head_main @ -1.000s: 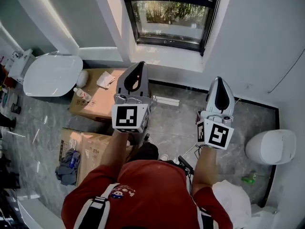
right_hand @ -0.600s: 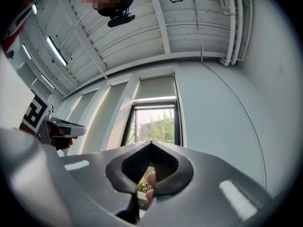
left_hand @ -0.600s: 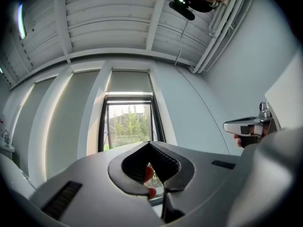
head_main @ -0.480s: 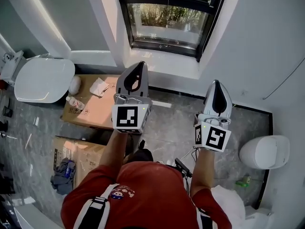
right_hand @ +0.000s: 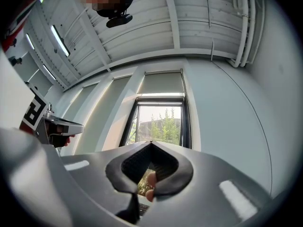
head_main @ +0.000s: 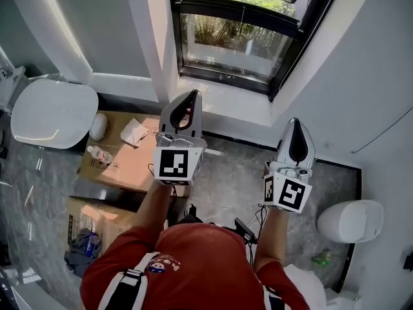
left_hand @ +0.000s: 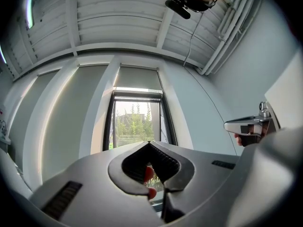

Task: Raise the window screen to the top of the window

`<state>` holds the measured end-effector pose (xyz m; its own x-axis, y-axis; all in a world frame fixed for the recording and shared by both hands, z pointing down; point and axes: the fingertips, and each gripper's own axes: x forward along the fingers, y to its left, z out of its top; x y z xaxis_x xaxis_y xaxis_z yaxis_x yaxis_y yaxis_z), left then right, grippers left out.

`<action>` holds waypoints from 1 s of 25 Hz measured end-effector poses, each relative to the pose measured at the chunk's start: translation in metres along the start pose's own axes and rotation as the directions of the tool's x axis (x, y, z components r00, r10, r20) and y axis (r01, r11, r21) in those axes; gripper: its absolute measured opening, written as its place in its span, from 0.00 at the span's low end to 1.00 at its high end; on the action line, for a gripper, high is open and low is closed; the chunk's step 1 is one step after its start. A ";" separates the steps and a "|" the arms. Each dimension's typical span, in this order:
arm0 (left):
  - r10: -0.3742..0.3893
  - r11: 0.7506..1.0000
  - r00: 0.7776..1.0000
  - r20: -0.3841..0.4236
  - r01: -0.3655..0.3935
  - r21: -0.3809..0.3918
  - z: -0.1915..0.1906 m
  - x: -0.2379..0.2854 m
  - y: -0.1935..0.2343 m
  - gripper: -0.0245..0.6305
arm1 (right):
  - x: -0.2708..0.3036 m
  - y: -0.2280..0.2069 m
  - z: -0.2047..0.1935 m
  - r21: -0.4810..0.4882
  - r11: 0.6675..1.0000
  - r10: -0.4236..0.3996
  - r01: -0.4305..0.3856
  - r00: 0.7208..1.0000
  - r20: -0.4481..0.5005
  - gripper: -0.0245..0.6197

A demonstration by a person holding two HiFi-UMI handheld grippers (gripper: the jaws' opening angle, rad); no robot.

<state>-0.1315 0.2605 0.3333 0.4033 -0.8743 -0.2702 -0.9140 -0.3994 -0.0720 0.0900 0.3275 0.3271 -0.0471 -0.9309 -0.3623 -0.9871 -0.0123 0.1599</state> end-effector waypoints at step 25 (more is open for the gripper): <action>0.054 0.998 0.998 -0.034 -0.055 -0.015 -0.055 0.170 0.018 0.05 | 0.181 -0.061 -0.076 -0.021 0.999 0.043 -0.044 0.999 -0.014 0.05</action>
<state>-0.0771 0.0898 0.3386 0.3542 -0.9035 -0.2412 -0.9340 -0.3548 -0.0424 0.1539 0.1322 0.3219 -0.0875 -0.9357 -0.3417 -0.9806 0.0206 0.1947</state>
